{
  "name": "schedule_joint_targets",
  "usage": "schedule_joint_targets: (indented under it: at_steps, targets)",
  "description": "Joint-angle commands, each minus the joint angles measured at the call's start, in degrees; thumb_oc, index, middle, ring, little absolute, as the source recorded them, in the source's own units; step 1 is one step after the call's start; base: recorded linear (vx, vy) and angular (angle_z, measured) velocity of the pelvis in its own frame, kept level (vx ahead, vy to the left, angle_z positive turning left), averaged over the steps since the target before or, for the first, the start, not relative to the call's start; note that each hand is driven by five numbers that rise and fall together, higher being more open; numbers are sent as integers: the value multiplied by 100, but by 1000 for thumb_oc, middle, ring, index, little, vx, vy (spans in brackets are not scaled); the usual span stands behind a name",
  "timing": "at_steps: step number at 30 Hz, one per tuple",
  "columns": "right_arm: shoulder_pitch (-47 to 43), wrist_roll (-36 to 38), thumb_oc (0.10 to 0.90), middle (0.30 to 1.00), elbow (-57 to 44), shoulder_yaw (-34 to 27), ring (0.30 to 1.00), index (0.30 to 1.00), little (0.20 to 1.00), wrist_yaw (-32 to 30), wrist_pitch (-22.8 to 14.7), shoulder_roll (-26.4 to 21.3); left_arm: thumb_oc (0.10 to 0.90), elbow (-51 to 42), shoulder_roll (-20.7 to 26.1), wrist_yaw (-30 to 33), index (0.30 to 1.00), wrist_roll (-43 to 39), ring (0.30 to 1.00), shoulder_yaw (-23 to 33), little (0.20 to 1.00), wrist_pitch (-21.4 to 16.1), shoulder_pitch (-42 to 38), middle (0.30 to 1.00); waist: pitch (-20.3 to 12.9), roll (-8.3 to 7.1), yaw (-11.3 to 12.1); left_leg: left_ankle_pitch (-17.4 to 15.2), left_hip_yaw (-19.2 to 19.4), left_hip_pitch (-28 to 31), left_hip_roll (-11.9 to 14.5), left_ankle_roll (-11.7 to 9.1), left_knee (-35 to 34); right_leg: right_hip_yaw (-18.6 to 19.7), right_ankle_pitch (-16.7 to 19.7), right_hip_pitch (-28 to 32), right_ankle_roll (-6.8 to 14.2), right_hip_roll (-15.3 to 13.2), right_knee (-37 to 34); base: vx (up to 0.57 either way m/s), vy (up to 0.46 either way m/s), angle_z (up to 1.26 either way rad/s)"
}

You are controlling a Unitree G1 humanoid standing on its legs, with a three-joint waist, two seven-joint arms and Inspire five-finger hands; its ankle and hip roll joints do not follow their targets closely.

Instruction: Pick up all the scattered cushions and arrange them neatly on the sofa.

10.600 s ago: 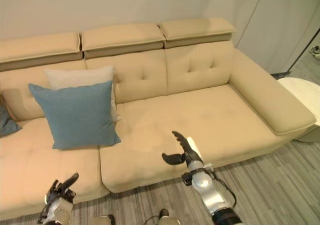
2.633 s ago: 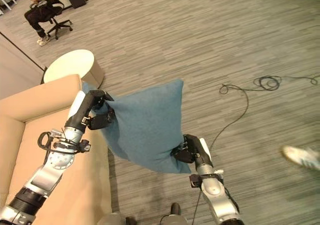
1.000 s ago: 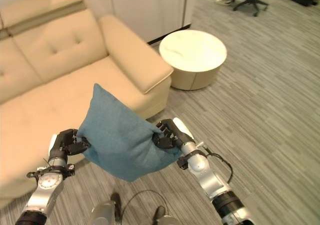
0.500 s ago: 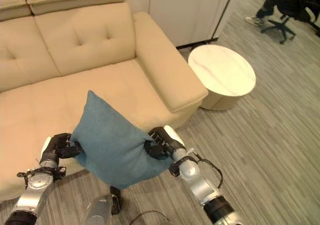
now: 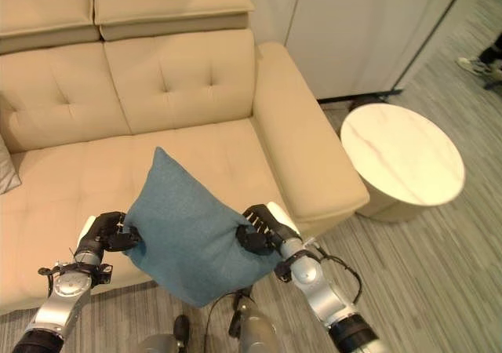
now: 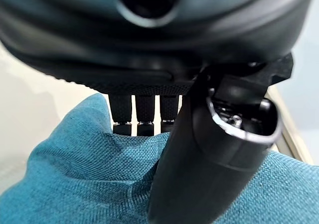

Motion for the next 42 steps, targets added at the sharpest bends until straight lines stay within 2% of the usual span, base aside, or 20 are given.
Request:
schedule_joint_targets:
  at_steps: [1,3,4,5,6,8,10,11,13,15,17,18,20,22,25,26,27,30,34,42]
  targets:
    - [-637,171,400,300,-497,-438,300,300,300,-213,-569,77,400,-681,327,-23,300,79,300,119,300,-618,-506,300,-548,-174,-211,-1077,569,607,-330,181,587,-270,-667,-283,567,-304,97,501,-47,32]
    - [-553,160,400,300,-497,-408,300,300,300,-161,-586,25,400,-643,301,-48,300,96,300,108,300,-615,-429,300,-678,-174,-260,-1096,495,712,-291,79,907,-192,-644,-134,462,-222,151,493,-101,46]
    - [-528,190,400,300,-497,-401,300,300,300,-121,-595,-30,400,-649,294,-53,300,72,300,137,300,-603,-319,300,-827,-112,-302,-436,624,564,58,-362,1929,-193,-764,153,237,-40,217,448,-131,36]
    - [-525,190,400,300,-500,-400,300,300,300,-120,-594,-33,400,-653,292,-53,300,72,300,138,300,-601,-314,300,-829,-90,-305,-463,617,544,89,-376,1974,-205,-767,156,227,-13,212,403,-180,30]
    - [-573,232,400,300,-501,-362,300,300,300,-128,-586,-45,400,-689,297,-55,300,38,300,177,300,-580,-240,300,-819,-80,-292,33,702,280,345,-590,2813,-196,-831,301,92,75,200,172,-140,3]
    - [-784,279,400,300,-430,-236,300,300,300,-158,-583,-74,400,-763,326,-28,300,-68,300,269,300,-569,-106,300,-748,-157,-132,623,701,-158,422,-652,4207,-80,-982,679,-206,234,130,288,-168,-29]
    - [-885,274,400,300,-443,-163,300,300,300,-163,-573,-125,400,-780,358,33,300,-83,300,283,300,-566,-98,300,-658,-214,6,481,759,-620,604,-500,4768,25,-1193,938,-308,339,122,289,-97,-66]
    - [-971,276,400,300,-462,-95,300,300,300,-152,-574,-155,400,-790,387,68,300,-114,300,286,300,-565,-140,300,-612,-204,91,351,814,-918,837,-402,4878,61,-1282,1058,-324,385,129,297,-32,-76]
    - [-1157,287,400,300,-456,51,300,300,300,-130,-592,-159,400,-842,459,87,300,-166,300,314,300,-573,-215,300,-629,-187,225,126,907,-1087,1120,-206,3989,151,-1446,1277,-244,424,89,346,90,-63]
    - [-1517,221,400,300,-396,228,300,300,300,-129,-662,-164,400,-953,573,187,300,-172,300,365,300,-624,-279,300,-570,-180,456,130,678,-1362,1227,-127,2468,409,-1623,1506,-109,404,126,396,255,-16]
    - [-1894,235,400,300,-259,423,300,300,300,-162,-711,-100,400,-1053,707,354,300,-222,300,417,300,-706,-372,300,-528,-36,637,905,95,-1375,1347,-303,614,732,-1832,1689,-54,514,211,430,306,0]
    - [-2169,147,400,300,-128,579,300,300,300,-232,-756,-64,400,-1017,802,497,300,-245,300,431,300,-773,-454,300,-471,3,804,1046,-409,-1511,1300,-379,198,973,-2051,1862,-59,576,328,428,240,-64]
    - [-2549,127,400,300,96,721,300,300,300,-290,-760,-30,400,-948,932,544,300,-307,300,332,300,-843,-795,300,-484,52,847,1208,-563,-1413,1395,-517,-505,1122,-2217,2006,1,612,418,365,204,-81]
    - [-2961,27,400,300,279,837,300,300,300,-412,-733,-36,400,-888,1039,676,300,-257,300,150,300,-883,-1273,300,-521,46,927,1411,-501,-1497,1368,-610,-319,1115,-2288,2111,56,537,474,309,195,-14]
    - [-3653,-245,400,300,316,1076,300,300,300,-482,-704,-267,400,-996,1162,802,300,-183,300,98,300,-954,-1537,300,-595,-152,1124,1298,-550,-1574,1091,-556,11,1209,-2276,2154,165,389,498,326,155,-11]
    - [-4294,-496,400,300,467,1328,300,300,300,-494,-673,-631,400,-1029,1214,798,300,-232,300,4,300,-1033,-1667,300,-630,-358,1244,1190,-412,-1606,970,-515,92,1183,-2217,2189,272,242,407,300,138,-22]
    - [-4328,-492,400,300,490,1341,300,300,300,-500,-681,-634,400,-1020,1207,797,300,-233,300,9,300,-1036,-1689,300,-629,-348,1248,1213,-405,-1626,972,-505,84,1191,-2189,2168,278,242,391,208,98,43]
    - [-5803,-563,400,300,1142,1950,300,300,300,-767,-638,-1179,400,-700,1356,941,300,-460,300,-425,300,-1248,-2469,300,-634,-675,1396,1123,-209,-1927,879,-465,129,1193,-1982,1882,460,51,185,21,36,61]
    - [-6890,-687,400,300,1686,2361,300,300,300,-1130,-531,-1592,400,-289,1283,1152,300,-655,300,-776,300,-1436,-3184,300,-449,-827,1354,1032,-242,-2378,750,-422,302,1303,-1851,1432,516,1,205,-35,26,-11]
    - [-8291,-661,400,300,3145,3097,300,300,300,-1509,-317,-1559,400,497,729,1620,300,-984,300,-972,300,-1561,-3881,300,-81,-1048,1364,1231,-233,-3007,620,-434,136,1324,-1813,735,519,16,246,-34,6,-9]
